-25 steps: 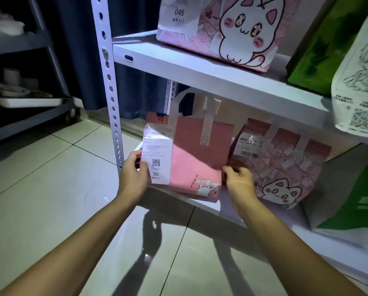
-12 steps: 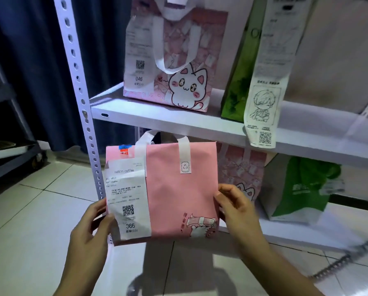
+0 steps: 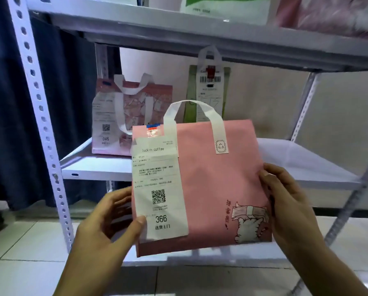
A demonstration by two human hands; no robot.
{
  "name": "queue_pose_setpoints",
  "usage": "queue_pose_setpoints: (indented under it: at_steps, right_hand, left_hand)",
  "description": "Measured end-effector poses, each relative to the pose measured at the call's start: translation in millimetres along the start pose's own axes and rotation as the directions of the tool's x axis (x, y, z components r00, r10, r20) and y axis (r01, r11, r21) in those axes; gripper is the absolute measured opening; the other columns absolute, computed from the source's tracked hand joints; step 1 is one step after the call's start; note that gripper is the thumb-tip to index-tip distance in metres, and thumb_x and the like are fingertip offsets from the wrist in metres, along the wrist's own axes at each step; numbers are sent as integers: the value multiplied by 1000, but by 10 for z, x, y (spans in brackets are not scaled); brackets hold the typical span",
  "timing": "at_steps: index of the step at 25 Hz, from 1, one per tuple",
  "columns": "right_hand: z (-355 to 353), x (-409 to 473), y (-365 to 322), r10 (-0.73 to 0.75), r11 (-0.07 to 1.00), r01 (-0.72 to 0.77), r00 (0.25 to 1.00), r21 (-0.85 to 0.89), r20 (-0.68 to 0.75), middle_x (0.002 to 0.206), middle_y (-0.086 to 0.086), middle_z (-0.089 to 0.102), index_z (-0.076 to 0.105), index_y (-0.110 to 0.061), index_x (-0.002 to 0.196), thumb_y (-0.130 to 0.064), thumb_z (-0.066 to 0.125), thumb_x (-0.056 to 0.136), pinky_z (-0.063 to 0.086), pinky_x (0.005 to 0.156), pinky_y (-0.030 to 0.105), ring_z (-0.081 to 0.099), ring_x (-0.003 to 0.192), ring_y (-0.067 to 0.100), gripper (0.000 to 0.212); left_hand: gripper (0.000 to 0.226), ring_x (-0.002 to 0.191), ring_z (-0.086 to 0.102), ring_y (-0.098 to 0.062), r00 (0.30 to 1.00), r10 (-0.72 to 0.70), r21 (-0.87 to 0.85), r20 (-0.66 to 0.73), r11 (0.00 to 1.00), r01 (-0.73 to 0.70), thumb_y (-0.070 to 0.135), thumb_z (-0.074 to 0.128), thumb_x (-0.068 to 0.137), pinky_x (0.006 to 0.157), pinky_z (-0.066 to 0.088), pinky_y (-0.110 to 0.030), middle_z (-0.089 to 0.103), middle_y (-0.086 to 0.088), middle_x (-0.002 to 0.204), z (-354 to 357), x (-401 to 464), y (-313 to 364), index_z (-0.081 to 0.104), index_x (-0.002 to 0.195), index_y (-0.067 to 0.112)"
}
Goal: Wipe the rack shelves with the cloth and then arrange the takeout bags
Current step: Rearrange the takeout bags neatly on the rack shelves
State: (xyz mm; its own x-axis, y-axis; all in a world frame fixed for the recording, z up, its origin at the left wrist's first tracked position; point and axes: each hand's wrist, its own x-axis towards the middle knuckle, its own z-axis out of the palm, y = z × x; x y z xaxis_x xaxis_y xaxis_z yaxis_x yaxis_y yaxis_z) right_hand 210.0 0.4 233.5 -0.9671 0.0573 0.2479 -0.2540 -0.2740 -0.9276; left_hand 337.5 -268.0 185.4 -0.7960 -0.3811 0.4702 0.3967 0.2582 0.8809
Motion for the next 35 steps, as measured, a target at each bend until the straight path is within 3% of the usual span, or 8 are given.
queue_pose_setpoints:
  at_steps: [5,9,16,20,25,28,31,35]
  right_hand:
    - [-642,272,-306,-138,990,123,954,-71,-267,78,-12,70,76,-32,88,-26,65,94,51,46,20,62,59,2,14]
    - [-1038,529,-398,-239,971,207,887,-123,-395,77,-16,69,75,-35,87,-29,63,93,54,48,20,63,60,0,14]
    - [-1389,1176,-367,-270,962,197,768,-187,-580,84,-14,68,75,-32,86,-28,60,91,52,62,24,62,74,6,16]
    - [-1492,1527,-450,-322,947,261,751,-189,-577,77,-22,68,74,-37,84,-35,59,86,54,59,20,62,67,-4,15]
    - [-1507,2003,-190,-375,927,280,689,-249,-620,72,-14,61,67,-24,83,-29,51,95,46,66,26,56,67,1,20]
    - [-1507,2277,19,-404,914,282,685,-291,-606,77,-13,62,66,-24,89,-24,49,95,44,70,26,55,72,3,18]
    - [-1498,2458,206,-427,885,200,707,-419,-564,90,-13,64,58,-26,110,-30,46,100,48,75,30,62,86,14,16]
    - [-1426,2631,428,-372,780,-46,768,-624,-522,132,13,54,42,-16,138,-36,51,96,38,105,56,51,121,36,47]
  left_hand:
    - [53,106,69,-6,969,94,3,228,995,-97,7,76,85,83,58,-22,71,20,115,761,341,177,63,115,48]
    - [45,103,66,8,950,84,-94,301,994,-58,17,72,89,73,53,-9,69,30,112,1449,599,260,59,111,54]
    - [41,112,60,10,916,87,-105,391,993,-49,19,67,93,80,55,-12,64,35,117,2170,978,382,55,118,50]
    - [45,109,55,20,911,101,-82,399,994,-75,20,65,94,72,48,-2,61,40,117,2396,1216,450,51,115,57]
    - [55,119,55,-4,936,-61,49,348,998,47,14,59,96,92,52,-24,55,17,131,2756,1388,96,45,136,49]
    - [73,105,56,18,925,-88,34,369,996,81,10,61,94,70,48,-2,57,33,117,2877,1415,-166,32,139,60]
    - [74,93,53,29,918,-128,52,375,992,118,15,64,93,70,46,-2,56,49,99,2975,1523,-322,31,134,67]
    - [78,116,55,4,905,-145,124,400,987,104,21,63,92,96,44,-24,56,37,118,3171,1685,-340,22,148,57]
